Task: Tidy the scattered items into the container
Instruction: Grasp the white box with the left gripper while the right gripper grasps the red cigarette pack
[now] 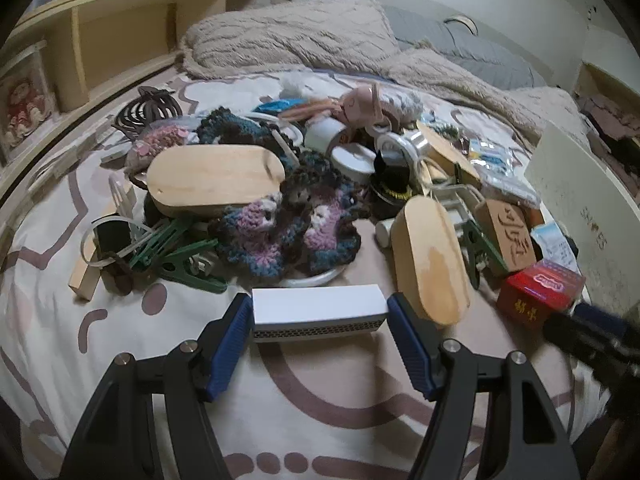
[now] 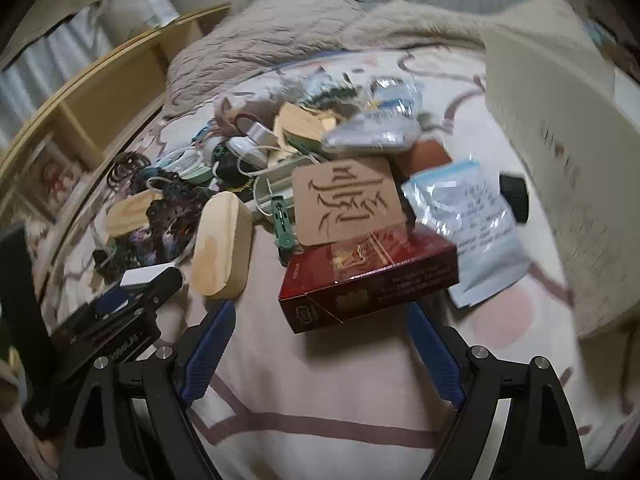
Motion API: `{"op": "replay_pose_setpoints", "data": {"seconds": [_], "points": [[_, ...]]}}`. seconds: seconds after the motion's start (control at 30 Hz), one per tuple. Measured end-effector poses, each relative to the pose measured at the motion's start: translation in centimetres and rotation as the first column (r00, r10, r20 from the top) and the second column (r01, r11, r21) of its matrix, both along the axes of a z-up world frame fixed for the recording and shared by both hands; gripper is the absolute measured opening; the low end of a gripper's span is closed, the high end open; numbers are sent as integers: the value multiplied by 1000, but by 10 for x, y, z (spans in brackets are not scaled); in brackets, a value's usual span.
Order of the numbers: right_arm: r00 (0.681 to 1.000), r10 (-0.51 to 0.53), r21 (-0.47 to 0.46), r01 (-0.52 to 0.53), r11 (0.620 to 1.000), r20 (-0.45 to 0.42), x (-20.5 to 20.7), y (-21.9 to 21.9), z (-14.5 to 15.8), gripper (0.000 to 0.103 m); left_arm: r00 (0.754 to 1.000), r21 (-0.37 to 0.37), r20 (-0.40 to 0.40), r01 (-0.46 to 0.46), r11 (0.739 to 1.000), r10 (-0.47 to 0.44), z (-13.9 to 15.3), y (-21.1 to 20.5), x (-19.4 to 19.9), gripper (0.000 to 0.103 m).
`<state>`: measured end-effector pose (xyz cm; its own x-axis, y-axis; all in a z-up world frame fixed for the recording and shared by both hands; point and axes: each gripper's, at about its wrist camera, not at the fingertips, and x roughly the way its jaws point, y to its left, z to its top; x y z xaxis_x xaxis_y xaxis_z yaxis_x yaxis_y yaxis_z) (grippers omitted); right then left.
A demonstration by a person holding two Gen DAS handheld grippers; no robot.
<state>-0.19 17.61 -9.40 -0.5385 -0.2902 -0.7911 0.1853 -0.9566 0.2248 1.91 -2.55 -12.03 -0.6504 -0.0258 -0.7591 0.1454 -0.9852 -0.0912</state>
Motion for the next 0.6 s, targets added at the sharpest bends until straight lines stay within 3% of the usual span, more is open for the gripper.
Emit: {"op": "replay_pose_setpoints", "data": {"seconds": [0.13,0.43,0.6], "points": [[1000,-11,56,12,998,-24,-5,9,5,88,999,-25,22,33,999,-33,-2,2,1,69],[997,-82,8,82,997,10,-24,39,1,88,994,-88,42,100,991,-97,-7,10,1,69],[998,-47,22,46,999,38,-37,32,-10,88,994,-83,54,101,991,-96,-10,11,0,69]]}}
